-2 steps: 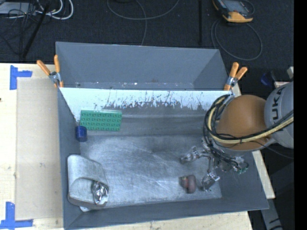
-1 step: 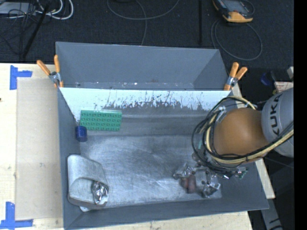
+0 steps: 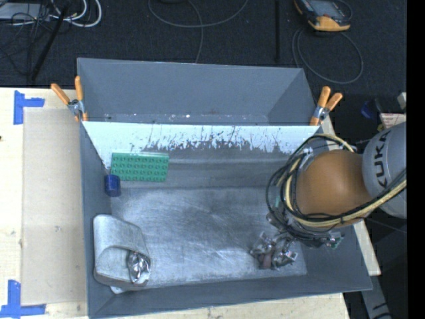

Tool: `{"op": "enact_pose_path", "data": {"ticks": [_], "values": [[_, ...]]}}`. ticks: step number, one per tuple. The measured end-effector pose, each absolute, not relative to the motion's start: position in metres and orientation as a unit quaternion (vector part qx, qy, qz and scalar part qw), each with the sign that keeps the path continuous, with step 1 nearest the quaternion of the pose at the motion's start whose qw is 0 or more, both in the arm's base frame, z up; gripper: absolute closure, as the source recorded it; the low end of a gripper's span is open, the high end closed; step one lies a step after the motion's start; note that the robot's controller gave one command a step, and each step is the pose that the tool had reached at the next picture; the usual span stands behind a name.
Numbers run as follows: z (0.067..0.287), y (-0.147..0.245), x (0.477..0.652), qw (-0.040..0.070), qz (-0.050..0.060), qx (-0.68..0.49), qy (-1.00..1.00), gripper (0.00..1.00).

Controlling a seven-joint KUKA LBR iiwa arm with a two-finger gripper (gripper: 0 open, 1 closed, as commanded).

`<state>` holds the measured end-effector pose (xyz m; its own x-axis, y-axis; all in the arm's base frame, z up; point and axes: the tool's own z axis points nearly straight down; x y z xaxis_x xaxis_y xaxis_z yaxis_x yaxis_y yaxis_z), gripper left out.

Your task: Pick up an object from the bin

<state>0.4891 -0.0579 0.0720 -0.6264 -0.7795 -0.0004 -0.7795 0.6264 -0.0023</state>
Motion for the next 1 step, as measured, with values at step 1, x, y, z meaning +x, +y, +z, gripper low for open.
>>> {"op": "enact_pose_path", "data": {"ticks": [1], "values": [[0.3221,-0.0577,0.5016,0.004,-0.002,-0.431,0.902,1.00]]}}
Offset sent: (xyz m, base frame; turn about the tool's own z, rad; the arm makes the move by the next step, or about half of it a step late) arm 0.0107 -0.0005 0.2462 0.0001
